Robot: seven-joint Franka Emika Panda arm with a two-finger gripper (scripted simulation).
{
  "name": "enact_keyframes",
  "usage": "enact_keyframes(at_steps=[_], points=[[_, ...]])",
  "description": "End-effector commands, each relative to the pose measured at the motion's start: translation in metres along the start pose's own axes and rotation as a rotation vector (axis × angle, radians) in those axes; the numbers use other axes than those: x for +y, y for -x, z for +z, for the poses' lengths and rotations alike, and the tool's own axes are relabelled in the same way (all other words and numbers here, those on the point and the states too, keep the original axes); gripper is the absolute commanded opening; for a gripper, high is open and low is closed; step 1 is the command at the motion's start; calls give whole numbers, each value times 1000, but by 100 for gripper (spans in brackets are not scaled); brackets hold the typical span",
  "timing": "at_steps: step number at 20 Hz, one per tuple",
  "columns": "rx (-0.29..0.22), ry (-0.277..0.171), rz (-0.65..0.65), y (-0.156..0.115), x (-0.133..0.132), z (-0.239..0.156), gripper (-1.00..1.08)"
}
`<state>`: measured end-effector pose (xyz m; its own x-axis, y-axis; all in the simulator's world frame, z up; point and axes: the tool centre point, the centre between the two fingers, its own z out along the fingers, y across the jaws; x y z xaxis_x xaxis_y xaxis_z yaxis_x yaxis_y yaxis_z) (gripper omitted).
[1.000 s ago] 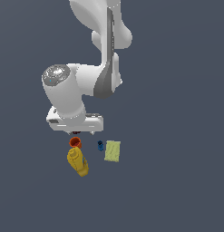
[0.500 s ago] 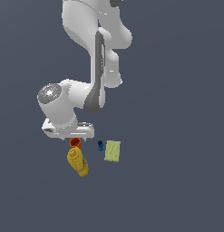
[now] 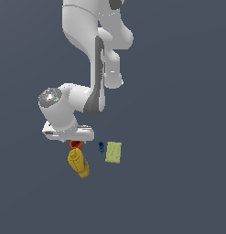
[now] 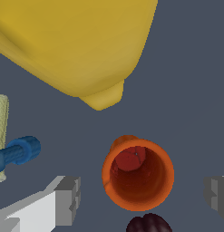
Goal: Pick up a designated object from a clutter of objects.
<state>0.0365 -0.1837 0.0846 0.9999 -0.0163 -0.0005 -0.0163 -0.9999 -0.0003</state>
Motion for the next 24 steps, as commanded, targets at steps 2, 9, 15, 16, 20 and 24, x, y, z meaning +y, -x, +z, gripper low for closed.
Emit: enact_keyframes(at_steps=[2,9,15,16,20,24], points=[[0,0,0,1,0,12,100],[0,0,-1,1,1,43,100],[1,0,-1,0,1,47,-100],[1,0,-1,0,1,47,-100],[1,0,-1,0,1,47,-100],[1,0,-1,0,1,46,-100]])
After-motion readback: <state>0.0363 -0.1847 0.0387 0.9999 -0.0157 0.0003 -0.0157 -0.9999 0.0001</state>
